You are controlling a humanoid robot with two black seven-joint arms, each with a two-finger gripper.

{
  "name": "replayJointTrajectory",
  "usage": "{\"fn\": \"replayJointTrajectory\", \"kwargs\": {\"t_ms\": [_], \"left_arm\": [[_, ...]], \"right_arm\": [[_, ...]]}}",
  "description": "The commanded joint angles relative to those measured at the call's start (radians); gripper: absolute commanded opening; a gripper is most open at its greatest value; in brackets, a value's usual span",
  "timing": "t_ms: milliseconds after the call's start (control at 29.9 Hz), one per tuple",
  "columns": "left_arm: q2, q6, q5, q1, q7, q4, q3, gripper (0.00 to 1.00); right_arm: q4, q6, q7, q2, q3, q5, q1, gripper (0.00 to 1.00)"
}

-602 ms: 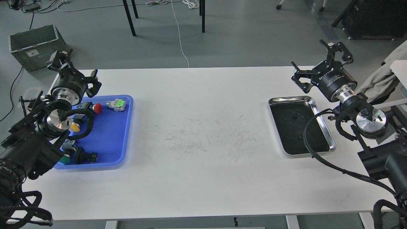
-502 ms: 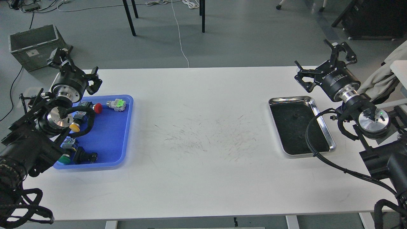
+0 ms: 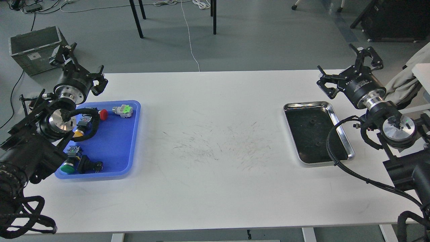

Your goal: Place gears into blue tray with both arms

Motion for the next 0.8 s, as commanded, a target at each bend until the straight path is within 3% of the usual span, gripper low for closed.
{"fn": "replayJointTrajectory", "kwargs": {"t_ms": [0, 335, 770], "left_arm": [[0.003, 0.004, 0.005, 0.004, 0.002, 0.001, 0.002, 0.98], [-0.006, -0.002, 0.094, 0.016, -0.025, -0.013, 0.01, 0.98], [-0.033, 0.002, 0.109, 0.022, -0.002, -0.016, 0.027, 0.98]], "right_arm": [[0.004, 0.002, -0.002, 0.0, -0.011, 0.001, 0.001, 0.99], [0.01, 0.006, -0.003, 0.002, -0.024, 0.001, 0.007, 0.99], [0.021, -0.003, -0.008, 0.003, -0.036, 0.0, 0.024, 0.99]]}}
